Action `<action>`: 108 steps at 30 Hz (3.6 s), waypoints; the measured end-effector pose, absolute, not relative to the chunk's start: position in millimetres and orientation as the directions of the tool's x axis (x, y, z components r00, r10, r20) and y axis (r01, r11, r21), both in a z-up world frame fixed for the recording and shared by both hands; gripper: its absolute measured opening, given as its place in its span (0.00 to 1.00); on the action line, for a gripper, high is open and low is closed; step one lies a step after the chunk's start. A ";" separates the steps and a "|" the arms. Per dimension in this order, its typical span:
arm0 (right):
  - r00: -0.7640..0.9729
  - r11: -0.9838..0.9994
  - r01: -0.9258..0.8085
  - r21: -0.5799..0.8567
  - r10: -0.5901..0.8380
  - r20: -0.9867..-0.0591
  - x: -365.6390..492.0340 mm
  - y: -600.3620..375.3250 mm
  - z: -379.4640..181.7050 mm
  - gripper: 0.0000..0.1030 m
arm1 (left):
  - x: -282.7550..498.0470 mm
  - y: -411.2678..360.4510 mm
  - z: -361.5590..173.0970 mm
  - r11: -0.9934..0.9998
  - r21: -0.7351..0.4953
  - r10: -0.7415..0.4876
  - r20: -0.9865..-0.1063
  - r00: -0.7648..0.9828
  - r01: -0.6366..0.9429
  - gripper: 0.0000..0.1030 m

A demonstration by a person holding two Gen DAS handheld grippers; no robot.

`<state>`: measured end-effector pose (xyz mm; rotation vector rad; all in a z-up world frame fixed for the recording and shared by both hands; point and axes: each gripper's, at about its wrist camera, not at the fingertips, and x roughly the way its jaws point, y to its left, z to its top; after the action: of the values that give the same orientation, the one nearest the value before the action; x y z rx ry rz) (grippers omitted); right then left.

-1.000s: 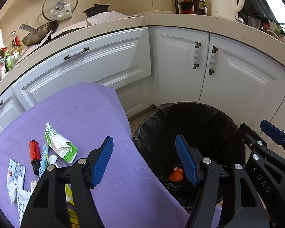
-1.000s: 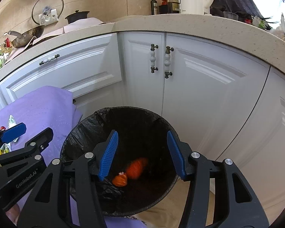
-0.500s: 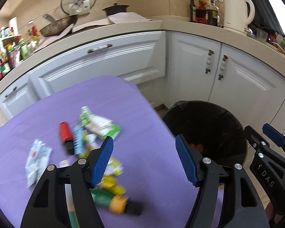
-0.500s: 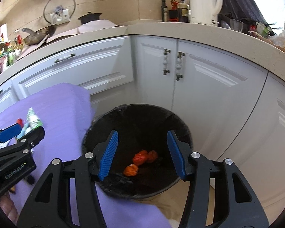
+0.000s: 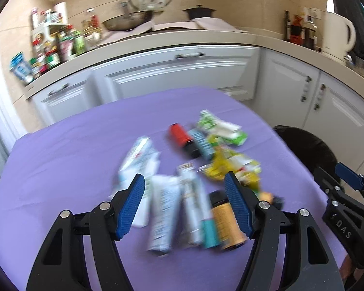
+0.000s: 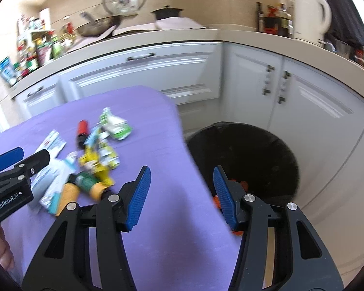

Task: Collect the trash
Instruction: 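Move both grippers back over the trash pile on the table, then grasp the green-labelled bottle with the right gripper while the left grasps a white tube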

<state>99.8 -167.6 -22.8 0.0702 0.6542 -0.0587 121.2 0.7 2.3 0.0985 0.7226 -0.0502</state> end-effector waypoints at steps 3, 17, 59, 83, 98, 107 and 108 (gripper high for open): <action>0.789 0.999 0.035 0.040 -0.003 -0.615 98.7 -150.1 -23.6 0.51 | 114.6 25.0 -0.9 0.996 0.077 0.027 -0.666 0.746 0.033 0.64; 0.732 0.997 -0.081 0.014 0.069 -0.678 111.6 -100.1 -37.0 0.51 | 106.8 94.8 -19.0 0.994 0.055 0.104 -0.696 0.711 -0.092 0.64; 0.667 0.981 -0.192 0.030 0.153 -0.729 111.4 -88.0 -47.7 0.26 | 107.3 101.5 -35.6 0.995 0.042 0.091 -0.732 0.675 -0.088 0.66; 0.730 0.993 -0.122 -0.001 0.089 -0.677 93.3 -100.6 -34.2 0.26 | 95.6 89.8 -24.0 0.998 0.029 0.063 -0.710 0.701 -0.061 0.66; 0.772 1.000 0.006 0.021 0.009 -0.636 78.1 -143.6 -30.5 0.26 | 79.1 45.8 -14.0 0.999 0.005 -0.037 -0.662 0.749 0.054 0.66; 0.773 0.999 0.017 0.047 0.017 -0.634 74.4 -150.1 -31.5 0.26 | 87.1 38.4 -33.4 0.997 0.006 -0.055 -0.685 0.726 0.081 0.41; 0.773 0.999 0.016 0.048 0.018 -0.635 74.5 -150.8 -31.9 0.26 | 87.6 39.3 -34.3 0.997 0.001 -0.058 -0.688 0.723 0.080 0.37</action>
<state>74.5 -150.8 -31.9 0.0522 0.6879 0.0008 87.6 39.3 -34.3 0.0313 0.7587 -0.0761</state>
